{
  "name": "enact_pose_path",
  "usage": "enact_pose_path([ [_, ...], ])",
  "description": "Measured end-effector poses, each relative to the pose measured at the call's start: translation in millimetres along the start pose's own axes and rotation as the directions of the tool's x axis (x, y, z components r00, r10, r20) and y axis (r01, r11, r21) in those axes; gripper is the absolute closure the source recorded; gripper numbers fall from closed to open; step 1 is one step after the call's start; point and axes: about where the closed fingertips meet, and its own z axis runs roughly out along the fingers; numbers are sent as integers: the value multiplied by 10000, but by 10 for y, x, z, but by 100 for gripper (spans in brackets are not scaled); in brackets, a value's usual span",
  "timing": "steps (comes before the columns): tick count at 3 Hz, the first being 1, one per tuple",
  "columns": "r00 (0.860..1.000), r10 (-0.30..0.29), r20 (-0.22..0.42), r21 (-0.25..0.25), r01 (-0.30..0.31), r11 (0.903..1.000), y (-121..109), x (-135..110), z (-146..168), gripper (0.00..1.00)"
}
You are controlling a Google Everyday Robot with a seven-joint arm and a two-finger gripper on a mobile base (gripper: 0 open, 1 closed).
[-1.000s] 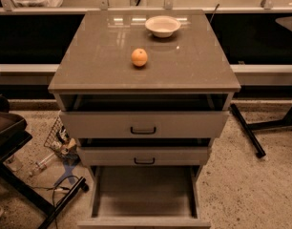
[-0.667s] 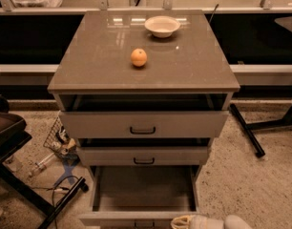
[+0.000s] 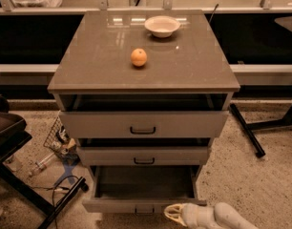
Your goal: Close bottom drawer
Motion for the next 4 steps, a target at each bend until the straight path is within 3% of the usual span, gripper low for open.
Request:
enact_pose_path([
  [1, 9998, -87, 199, -107, 89, 9999, -223, 27, 343, 100],
  [2, 9997, -89, 215, -107, 91, 9999, -232, 29, 357, 100],
  [4, 9949, -217, 982, -130, 231, 9996, -664, 102, 999, 100],
])
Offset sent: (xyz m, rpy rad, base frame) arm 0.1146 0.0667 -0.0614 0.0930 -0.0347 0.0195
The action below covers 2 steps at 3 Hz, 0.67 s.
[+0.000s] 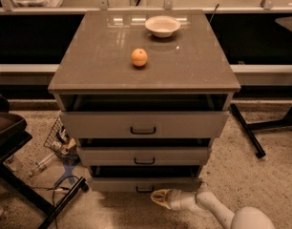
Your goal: Close bottom drawer
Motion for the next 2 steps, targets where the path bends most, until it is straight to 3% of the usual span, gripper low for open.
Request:
enact_pose_path([
  [2, 9999, 3, 146, 90, -5, 10000, -52, 0, 45, 100],
])
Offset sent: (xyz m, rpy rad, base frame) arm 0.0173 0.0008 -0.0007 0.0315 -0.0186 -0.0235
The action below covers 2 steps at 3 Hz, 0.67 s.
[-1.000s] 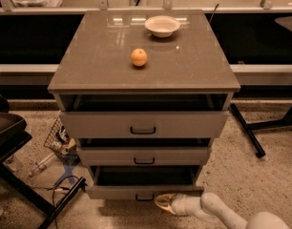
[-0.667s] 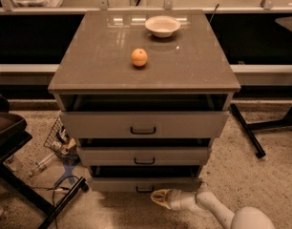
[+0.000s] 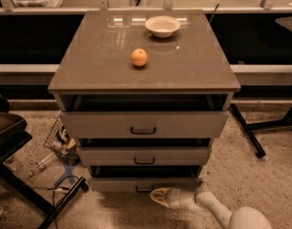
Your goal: Close bottom drawer
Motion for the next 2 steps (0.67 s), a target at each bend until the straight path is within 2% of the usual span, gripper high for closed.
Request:
enact_pose_path([
  [2, 9983, -180, 551, 1063, 120, 9943, -466, -47, -146, 100],
])
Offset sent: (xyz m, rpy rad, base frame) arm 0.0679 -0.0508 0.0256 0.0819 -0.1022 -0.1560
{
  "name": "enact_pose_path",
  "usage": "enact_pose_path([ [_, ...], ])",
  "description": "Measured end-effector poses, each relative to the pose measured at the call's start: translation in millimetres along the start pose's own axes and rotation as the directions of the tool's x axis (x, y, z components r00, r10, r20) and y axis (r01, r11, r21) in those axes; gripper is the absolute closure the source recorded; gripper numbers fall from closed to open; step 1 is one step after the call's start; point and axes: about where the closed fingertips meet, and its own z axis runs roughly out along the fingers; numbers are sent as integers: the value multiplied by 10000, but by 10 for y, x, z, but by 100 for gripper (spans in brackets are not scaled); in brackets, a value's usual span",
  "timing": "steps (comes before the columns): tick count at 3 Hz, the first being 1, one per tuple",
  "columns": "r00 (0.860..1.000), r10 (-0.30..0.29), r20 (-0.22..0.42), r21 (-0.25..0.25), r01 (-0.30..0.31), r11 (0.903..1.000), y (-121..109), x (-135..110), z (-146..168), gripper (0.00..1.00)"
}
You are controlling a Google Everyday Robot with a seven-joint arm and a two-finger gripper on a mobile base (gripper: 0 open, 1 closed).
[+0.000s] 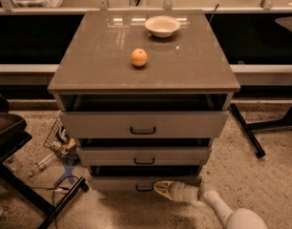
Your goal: Close bottom drawer
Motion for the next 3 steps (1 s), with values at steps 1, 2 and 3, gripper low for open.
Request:
enact_pose_path([
  [1, 10000, -27, 7, 109, 27, 9999, -56, 5, -21, 100],
  [2, 9995, 155, 271, 129, -159, 9998, -171, 74, 236, 100],
  [3, 9995, 156, 272, 127, -160, 9998, -170, 74, 237, 100],
])
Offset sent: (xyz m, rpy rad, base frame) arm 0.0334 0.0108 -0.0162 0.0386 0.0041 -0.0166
